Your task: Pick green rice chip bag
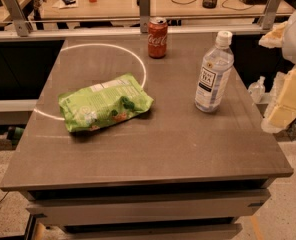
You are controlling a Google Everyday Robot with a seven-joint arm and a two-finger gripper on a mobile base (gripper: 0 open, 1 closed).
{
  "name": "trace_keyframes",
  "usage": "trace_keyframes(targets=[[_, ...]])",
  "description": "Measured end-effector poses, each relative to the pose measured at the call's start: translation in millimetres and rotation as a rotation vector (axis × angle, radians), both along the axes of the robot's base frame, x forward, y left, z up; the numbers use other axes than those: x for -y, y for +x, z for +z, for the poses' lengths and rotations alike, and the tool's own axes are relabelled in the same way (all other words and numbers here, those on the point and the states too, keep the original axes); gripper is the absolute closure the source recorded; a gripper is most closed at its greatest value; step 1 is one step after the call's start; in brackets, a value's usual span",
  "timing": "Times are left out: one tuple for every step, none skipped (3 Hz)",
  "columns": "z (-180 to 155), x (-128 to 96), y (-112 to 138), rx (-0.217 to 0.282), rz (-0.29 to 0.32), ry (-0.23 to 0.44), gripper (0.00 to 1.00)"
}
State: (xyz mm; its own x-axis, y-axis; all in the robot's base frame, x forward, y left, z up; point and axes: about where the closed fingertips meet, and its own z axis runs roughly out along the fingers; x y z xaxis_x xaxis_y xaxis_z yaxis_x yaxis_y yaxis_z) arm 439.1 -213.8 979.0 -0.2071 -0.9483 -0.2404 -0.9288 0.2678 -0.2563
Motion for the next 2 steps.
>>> trace_keyframes(targets=[[5,-24,5,0.051,0.095,0.057,0.0],[12,-50,14,0.108,0.205,0.095,0.0]])
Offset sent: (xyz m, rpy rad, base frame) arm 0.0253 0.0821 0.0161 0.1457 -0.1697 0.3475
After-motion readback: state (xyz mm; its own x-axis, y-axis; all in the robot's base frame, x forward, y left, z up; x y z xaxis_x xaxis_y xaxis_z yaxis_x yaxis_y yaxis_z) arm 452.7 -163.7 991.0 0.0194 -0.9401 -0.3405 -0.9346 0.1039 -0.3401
